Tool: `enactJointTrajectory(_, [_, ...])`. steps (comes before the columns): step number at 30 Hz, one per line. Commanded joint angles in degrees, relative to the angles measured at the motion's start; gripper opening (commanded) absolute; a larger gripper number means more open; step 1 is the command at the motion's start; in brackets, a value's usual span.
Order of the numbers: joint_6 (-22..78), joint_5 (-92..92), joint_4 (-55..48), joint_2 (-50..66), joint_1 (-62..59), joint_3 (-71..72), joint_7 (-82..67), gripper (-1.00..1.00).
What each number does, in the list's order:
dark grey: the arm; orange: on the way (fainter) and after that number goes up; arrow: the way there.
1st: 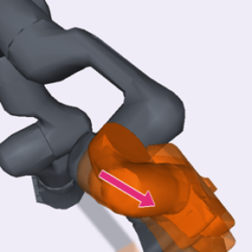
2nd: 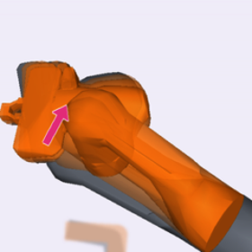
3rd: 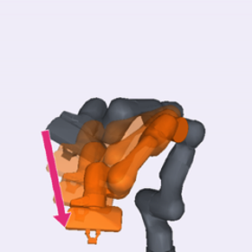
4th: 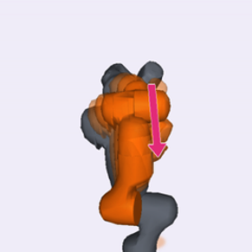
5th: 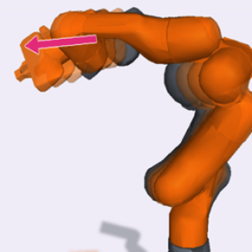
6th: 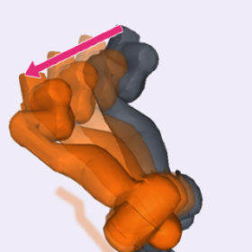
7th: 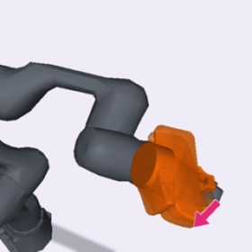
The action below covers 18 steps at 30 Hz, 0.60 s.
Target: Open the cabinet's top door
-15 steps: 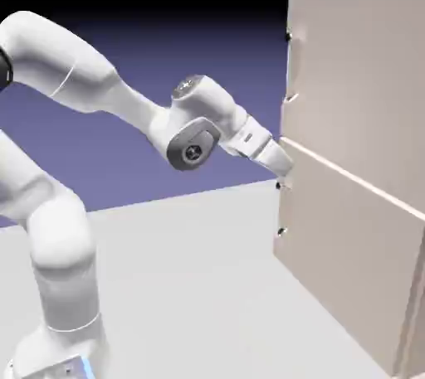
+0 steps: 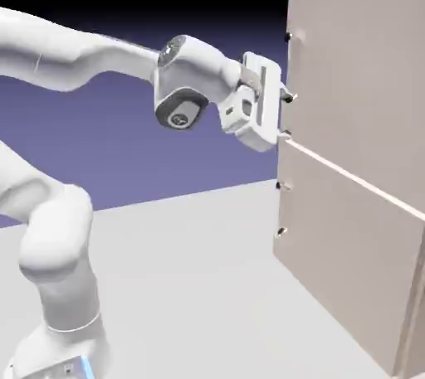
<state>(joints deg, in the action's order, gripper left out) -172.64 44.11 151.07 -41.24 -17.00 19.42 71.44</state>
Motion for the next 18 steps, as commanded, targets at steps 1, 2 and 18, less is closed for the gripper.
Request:
enactJointTrajectory(1, [0.08, 2.50, -0.56, -0.49, -1.00, 1.10, 1.64, 0.00])
enactJointTrajectory(2, [0.16, 4.99, -1.12, -0.97, -2.00, 2.20, 3.28, 0.00])
enactJointTrajectory(18, [1.39, 44.86, -10.11, -8.73, -17.99, 19.76, 29.48, 0.00])
